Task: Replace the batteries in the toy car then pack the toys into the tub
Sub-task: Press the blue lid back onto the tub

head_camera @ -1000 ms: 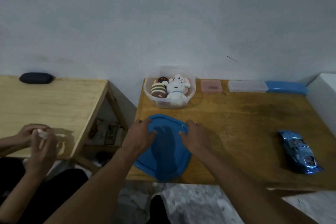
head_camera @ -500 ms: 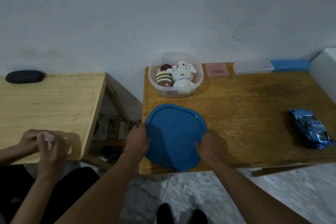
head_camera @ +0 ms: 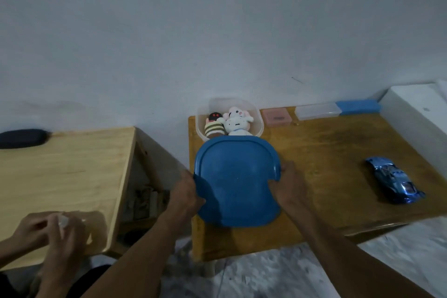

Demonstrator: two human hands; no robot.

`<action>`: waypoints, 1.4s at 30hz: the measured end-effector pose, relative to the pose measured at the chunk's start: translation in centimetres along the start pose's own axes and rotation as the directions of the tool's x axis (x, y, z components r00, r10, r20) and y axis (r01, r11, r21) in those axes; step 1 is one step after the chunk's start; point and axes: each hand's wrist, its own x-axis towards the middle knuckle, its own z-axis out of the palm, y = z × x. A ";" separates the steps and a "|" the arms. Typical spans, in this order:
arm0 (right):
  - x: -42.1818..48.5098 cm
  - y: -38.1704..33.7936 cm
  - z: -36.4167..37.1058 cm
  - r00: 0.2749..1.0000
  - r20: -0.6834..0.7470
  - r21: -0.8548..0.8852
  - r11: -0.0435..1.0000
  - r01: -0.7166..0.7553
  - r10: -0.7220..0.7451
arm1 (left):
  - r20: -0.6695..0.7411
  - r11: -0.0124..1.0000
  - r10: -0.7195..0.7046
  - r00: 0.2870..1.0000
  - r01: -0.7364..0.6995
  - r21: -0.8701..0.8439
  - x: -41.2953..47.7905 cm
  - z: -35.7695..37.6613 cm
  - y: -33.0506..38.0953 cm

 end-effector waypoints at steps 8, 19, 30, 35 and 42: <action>3.7 -5.4 -3.4 0.956 -0.130 -0.087 0.964 0.252 -0.262 | -0.100 0.971 0.239 0.966 -0.235 0.051 1.5 -5.0 3.9; 12.9 -7.3 -2.1 0.948 -0.029 -0.084 0.946 0.313 -0.317 | -0.092 0.984 0.163 0.982 -0.155 0.089 8.4 -7.1 7.5; 21.6 -8.0 -0.3 0.942 0.180 -0.167 0.935 0.314 -0.284 | -0.011 0.984 0.014 1.000 -0.012 0.181 16.3 -6.4 9.7; 22.9 -8.3 0.1 0.945 0.242 -0.205 0.941 0.271 -0.219 | -0.013 0.984 -0.005 1.000 0.007 0.178 17.6 -6.8 10.5; 23.5 -9.3 1.0 0.954 0.246 -0.265 0.935 0.236 -0.171 | -0.027 0.973 -0.007 1.000 0.013 0.232 18.5 -7.2 10.3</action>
